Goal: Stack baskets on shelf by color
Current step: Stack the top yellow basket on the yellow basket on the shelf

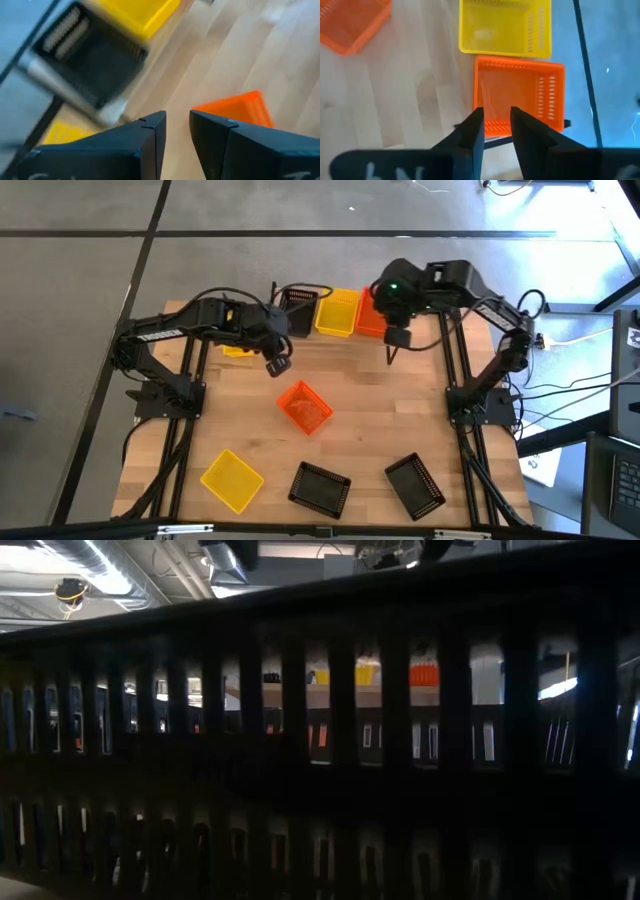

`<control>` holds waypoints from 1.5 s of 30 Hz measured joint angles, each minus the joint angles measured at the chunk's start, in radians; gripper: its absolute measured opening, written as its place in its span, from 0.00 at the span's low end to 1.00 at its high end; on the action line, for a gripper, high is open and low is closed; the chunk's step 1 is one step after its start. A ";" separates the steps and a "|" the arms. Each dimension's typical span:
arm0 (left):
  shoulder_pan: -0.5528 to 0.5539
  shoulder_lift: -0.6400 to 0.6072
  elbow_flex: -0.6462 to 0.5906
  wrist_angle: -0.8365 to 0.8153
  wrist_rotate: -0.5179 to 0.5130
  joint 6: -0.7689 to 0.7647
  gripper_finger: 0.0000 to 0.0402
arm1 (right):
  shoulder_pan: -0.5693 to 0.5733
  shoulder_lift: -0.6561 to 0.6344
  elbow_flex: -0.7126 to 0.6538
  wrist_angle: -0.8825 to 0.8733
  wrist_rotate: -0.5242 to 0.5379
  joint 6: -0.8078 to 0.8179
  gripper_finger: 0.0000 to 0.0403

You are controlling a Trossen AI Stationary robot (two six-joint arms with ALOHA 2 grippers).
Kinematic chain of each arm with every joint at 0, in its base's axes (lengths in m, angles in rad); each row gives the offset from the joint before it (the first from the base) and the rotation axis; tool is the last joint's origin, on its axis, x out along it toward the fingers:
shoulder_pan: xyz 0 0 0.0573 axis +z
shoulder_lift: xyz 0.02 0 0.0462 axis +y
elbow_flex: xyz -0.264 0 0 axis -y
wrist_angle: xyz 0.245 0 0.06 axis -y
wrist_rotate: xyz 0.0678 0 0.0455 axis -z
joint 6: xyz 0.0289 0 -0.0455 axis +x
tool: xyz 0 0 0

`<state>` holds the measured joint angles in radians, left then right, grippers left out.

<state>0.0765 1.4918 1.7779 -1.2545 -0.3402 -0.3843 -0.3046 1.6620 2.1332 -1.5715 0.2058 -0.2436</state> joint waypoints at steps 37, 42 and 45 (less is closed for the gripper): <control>0.534 -0.090 -0.448 -0.186 0.265 0.364 0.19 | 0.004 -0.108 0.001 0.001 -0.158 -0.083 0.23; 0.534 -0.090 -0.604 -0.035 0.265 0.470 0.19 | 0.003 -0.108 0.001 0.001 -0.157 -0.085 0.23; 0.534 -0.090 -0.677 0.018 0.264 0.508 0.19 | 0.000 -0.108 0.001 0.000 -0.159 -0.110 0.23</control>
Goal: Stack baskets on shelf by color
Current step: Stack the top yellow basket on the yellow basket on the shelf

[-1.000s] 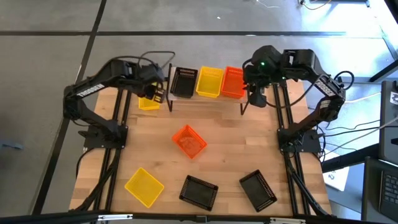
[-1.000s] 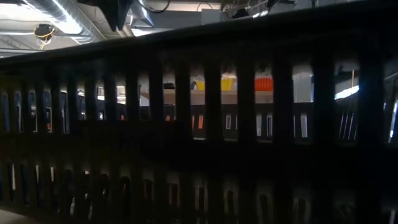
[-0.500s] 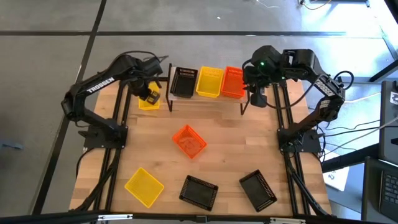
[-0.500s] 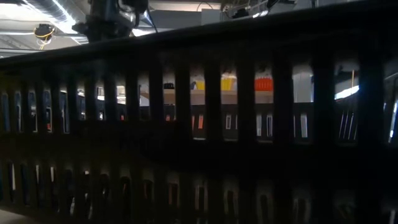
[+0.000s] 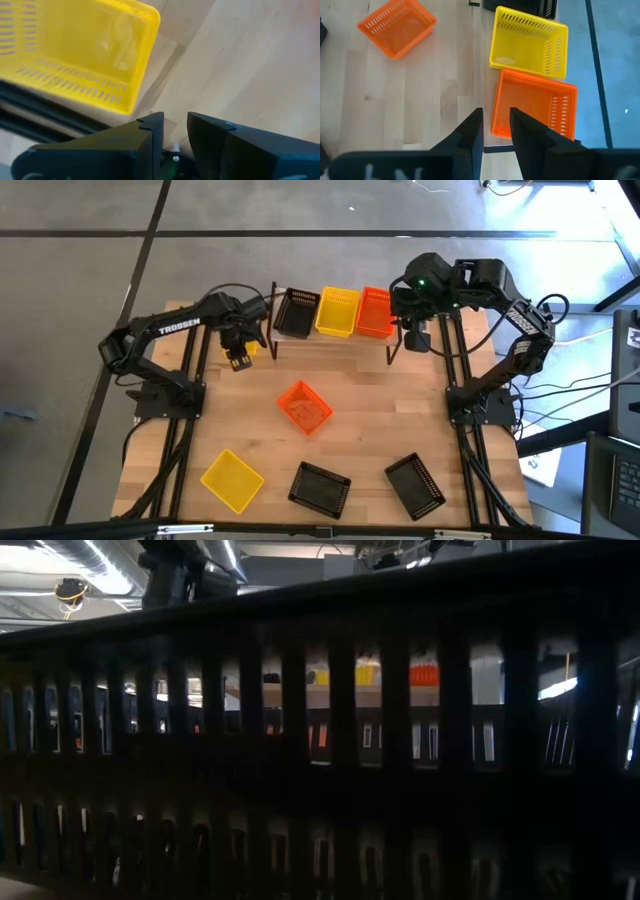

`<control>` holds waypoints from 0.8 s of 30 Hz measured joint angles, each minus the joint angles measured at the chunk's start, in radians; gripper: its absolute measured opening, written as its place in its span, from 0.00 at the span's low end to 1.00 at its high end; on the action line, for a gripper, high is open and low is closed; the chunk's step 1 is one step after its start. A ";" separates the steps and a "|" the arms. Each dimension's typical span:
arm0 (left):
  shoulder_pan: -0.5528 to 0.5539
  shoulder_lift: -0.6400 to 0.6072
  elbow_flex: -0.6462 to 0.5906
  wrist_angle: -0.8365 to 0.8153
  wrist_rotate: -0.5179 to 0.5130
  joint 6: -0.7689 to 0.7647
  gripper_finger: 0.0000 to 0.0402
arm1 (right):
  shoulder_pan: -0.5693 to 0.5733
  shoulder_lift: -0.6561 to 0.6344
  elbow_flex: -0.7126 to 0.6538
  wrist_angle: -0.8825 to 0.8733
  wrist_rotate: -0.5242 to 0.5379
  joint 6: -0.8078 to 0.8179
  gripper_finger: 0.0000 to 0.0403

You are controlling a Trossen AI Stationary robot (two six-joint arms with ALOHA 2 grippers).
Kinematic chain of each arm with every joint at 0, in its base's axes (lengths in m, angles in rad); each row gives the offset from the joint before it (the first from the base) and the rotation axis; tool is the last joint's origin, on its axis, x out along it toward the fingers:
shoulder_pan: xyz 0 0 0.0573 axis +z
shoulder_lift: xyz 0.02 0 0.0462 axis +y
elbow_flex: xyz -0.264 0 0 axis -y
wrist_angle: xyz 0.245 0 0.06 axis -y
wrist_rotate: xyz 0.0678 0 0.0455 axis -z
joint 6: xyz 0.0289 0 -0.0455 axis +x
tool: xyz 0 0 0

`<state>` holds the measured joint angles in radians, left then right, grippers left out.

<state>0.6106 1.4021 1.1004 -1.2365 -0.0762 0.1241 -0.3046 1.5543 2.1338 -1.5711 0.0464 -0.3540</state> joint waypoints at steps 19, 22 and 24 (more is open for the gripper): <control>-0.001 -0.104 -0.018 0.145 -0.179 0.012 0.19 | -0.001 0.000 0.000 0.000 -0.146 -0.038 0.23; 0.010 -0.136 -0.019 0.123 -0.204 0.021 0.19 | -0.001 0.000 0.000 0.000 -0.146 -0.034 0.23; 0.017 -0.140 -0.019 0.100 -0.189 0.047 0.19 | -0.001 0.000 0.000 0.000 -0.146 -0.033 0.23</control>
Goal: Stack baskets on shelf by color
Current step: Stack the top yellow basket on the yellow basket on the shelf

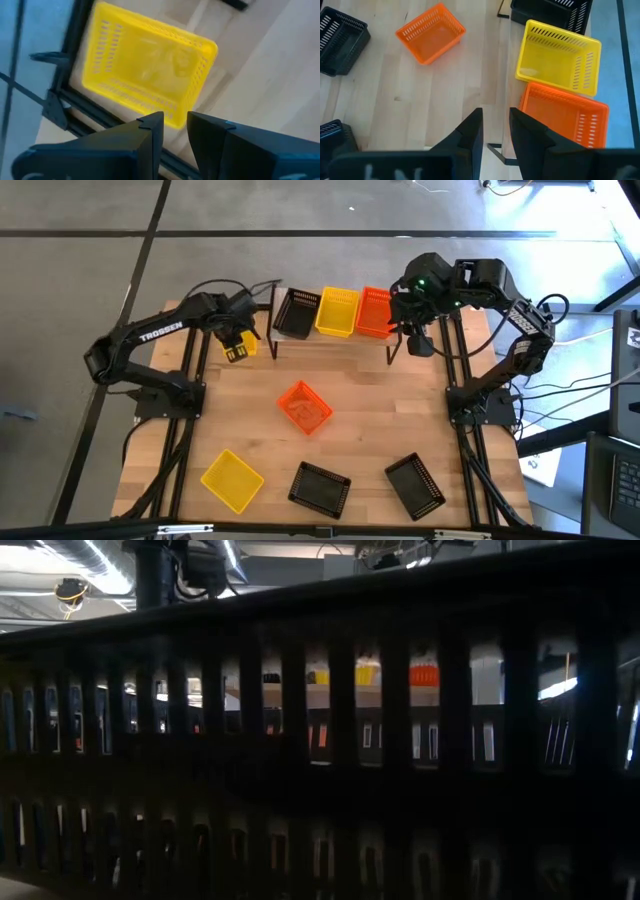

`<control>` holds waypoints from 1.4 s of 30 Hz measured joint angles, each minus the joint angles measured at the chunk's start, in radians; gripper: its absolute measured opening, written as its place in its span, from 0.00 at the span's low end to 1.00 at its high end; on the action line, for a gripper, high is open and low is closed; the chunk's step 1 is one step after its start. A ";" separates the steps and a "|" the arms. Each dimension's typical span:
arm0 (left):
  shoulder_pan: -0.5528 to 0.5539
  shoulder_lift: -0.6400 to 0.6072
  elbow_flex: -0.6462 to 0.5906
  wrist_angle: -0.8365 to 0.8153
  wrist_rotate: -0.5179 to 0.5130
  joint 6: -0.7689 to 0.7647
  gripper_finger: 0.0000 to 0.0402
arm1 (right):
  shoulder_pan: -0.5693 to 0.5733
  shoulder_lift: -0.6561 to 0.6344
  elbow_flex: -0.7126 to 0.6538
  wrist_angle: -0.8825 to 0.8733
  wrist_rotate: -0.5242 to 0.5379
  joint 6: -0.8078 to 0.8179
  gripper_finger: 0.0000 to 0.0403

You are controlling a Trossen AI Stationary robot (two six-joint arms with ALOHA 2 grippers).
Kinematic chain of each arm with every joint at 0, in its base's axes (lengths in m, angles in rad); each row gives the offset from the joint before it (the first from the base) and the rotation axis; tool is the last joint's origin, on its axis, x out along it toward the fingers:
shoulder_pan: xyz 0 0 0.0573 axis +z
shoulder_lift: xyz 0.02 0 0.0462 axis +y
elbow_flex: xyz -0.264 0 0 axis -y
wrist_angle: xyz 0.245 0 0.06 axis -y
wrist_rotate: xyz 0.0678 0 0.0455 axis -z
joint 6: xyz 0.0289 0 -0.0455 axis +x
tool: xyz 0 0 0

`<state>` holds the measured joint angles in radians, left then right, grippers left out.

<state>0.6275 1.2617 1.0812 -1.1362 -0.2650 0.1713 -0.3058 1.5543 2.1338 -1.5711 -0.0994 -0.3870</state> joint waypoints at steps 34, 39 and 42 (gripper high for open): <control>0.089 0.000 -0.331 0.312 0.157 0.232 0.19 | 0.000 0.000 0.000 0.000 -0.053 -0.011 0.23; 0.089 0.000 -0.334 0.329 0.147 0.262 0.19 | 0.000 0.000 0.000 0.000 -0.053 -0.011 0.23; 0.089 0.000 -0.334 0.334 0.143 0.303 0.19 | 0.000 0.000 0.000 0.000 -0.052 -0.011 0.23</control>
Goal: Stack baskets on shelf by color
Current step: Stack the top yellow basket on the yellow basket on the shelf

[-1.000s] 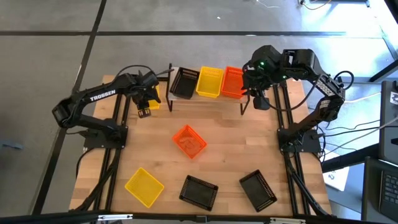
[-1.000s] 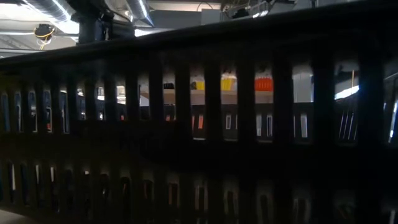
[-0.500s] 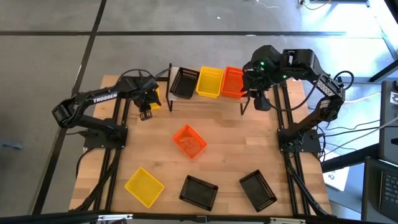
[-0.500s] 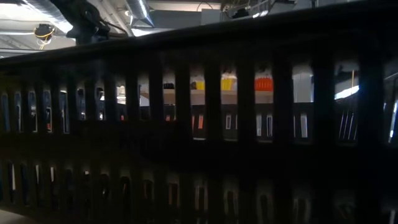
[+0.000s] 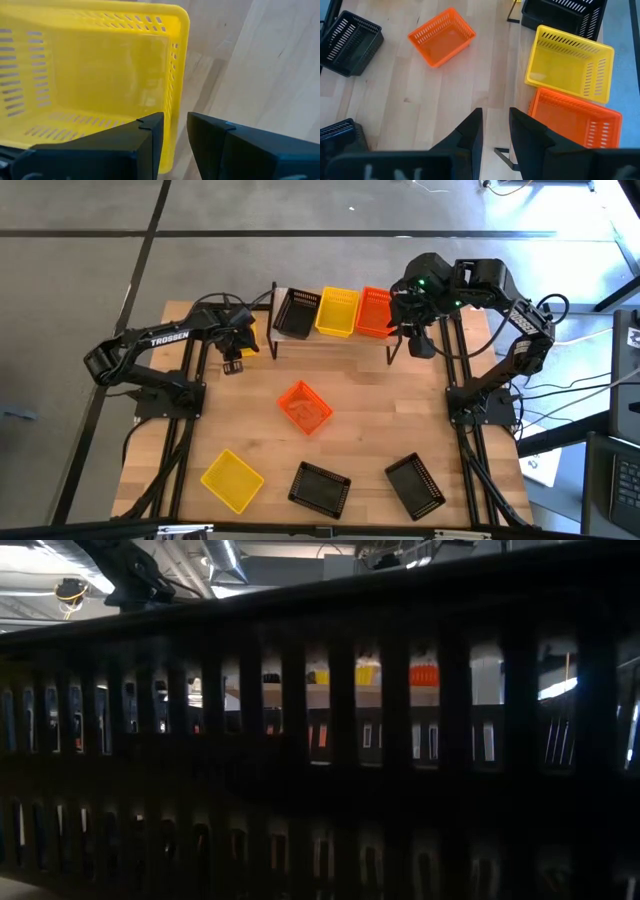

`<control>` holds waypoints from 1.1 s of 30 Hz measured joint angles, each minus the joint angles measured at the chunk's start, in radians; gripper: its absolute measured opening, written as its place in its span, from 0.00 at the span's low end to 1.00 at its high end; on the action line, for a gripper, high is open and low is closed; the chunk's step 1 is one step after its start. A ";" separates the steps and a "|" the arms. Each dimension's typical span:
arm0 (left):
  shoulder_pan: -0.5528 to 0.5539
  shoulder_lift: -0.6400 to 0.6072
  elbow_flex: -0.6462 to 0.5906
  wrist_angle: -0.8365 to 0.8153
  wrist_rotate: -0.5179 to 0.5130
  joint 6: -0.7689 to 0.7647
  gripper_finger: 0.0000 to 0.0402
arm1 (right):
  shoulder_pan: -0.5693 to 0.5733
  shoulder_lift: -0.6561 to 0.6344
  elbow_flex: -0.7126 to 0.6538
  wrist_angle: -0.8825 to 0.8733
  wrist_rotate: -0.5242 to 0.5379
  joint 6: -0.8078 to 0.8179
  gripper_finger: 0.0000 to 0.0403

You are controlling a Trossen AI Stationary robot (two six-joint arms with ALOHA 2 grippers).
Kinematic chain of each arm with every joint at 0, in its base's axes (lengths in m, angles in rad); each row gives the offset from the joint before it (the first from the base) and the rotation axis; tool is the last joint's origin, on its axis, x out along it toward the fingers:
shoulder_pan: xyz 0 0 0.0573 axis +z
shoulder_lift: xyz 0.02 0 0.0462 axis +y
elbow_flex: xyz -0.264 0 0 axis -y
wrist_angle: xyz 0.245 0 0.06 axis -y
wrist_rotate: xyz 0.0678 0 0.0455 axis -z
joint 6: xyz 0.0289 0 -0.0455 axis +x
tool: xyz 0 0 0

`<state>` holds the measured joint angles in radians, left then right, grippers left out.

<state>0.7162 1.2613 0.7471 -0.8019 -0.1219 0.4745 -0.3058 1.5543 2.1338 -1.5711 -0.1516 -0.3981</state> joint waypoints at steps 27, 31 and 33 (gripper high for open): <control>-0.009 -0.001 -0.052 0.039 -0.001 -0.080 0.01 | 0.000 0.000 0.000 0.000 -0.010 -0.003 0.23; -0.024 -0.051 -0.012 -0.005 -0.024 -0.106 0.01 | 0.000 0.000 0.000 0.000 -0.010 -0.003 0.23; -0.036 -0.081 0.011 -0.029 -0.035 -0.107 0.00 | 0.000 0.000 0.000 0.000 -0.010 -0.003 0.23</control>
<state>0.6799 1.1800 0.7582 -0.8308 -0.1568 0.3672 -0.3058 1.5543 2.1338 -1.5711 -0.1616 -0.4011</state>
